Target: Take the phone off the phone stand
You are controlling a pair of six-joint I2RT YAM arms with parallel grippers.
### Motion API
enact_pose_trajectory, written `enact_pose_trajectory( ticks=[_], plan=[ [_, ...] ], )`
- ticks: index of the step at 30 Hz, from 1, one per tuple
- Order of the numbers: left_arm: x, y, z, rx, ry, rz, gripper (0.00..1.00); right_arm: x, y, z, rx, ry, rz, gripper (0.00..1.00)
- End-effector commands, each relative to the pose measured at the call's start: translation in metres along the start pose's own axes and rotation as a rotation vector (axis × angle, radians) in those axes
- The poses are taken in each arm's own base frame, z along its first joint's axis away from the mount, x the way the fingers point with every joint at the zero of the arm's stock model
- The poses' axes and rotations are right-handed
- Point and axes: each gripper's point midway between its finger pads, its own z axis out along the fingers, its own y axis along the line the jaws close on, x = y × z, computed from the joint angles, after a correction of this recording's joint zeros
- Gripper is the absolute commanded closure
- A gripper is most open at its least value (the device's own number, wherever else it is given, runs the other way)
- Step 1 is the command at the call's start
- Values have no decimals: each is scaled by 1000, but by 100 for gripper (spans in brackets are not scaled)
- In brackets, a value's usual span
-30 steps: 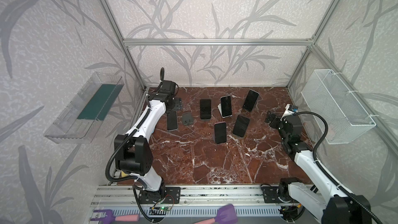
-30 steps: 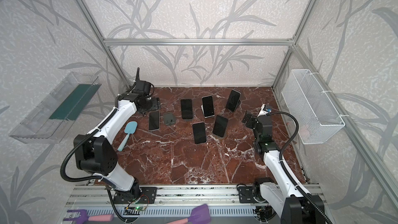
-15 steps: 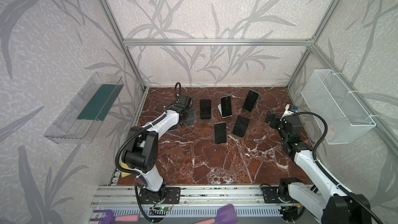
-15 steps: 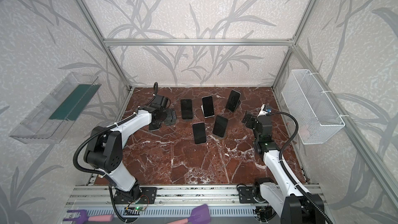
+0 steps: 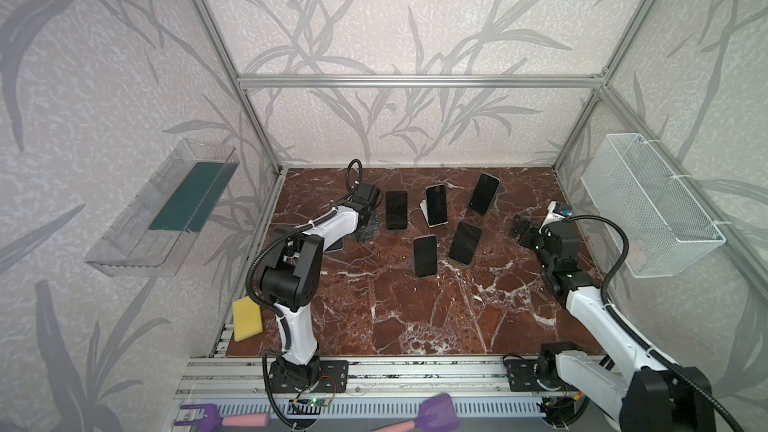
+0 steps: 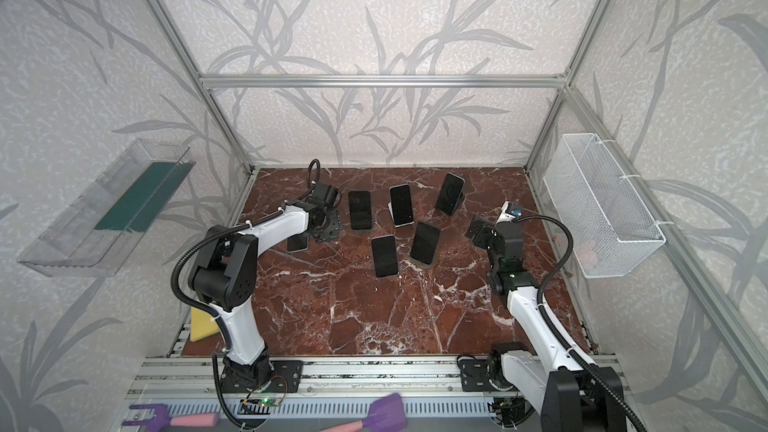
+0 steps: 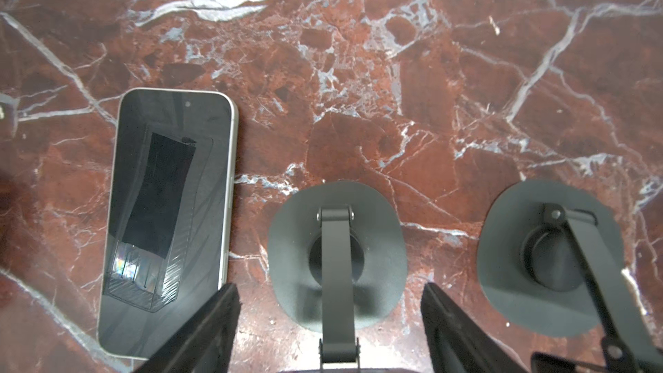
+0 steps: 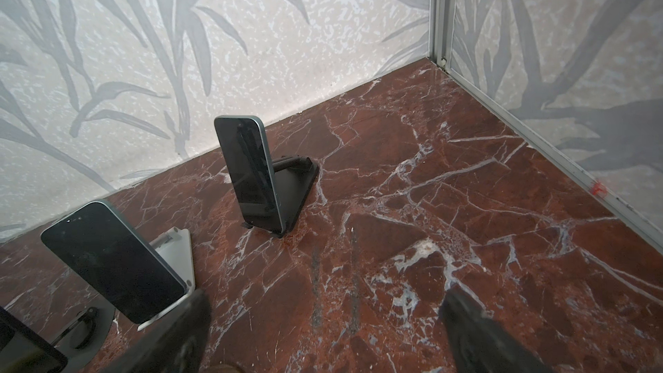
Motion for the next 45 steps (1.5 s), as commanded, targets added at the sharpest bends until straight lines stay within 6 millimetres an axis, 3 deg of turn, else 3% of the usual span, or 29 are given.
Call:
enact_pose_trajectory(
  ticks=[1,6,14,20,24,30,33,36,41,45],
  plan=[
    [-6,1,-2,-49,-49,11,27,-4,4,-3,-19,-15,15,1],
    [-13,-4,-10,-36,-80,32,34,-6,5,-3,-24,-20,19,1],
    [-10,4,-15,-59,-89,37,40,-7,6,-5,-25,-24,23,1],
    [-16,3,-32,-17,-120,49,42,-9,5,-7,-23,-26,22,1],
    [-32,-1,-51,22,-168,56,43,-9,6,-7,-29,-26,21,1],
    [-73,9,-79,-58,-257,63,43,-8,9,-7,-42,-21,21,1],
    [-97,23,-85,-104,-285,67,43,-8,9,-8,-44,-21,22,1],
    [-117,49,-80,-131,-283,17,43,-6,10,-6,-47,-15,22,1],
    [-141,112,-51,-160,-243,-133,45,-2,12,-3,-53,-1,21,1],
    [-147,140,-16,-197,-196,-191,46,1,11,0,-51,7,22,1]
  ],
)
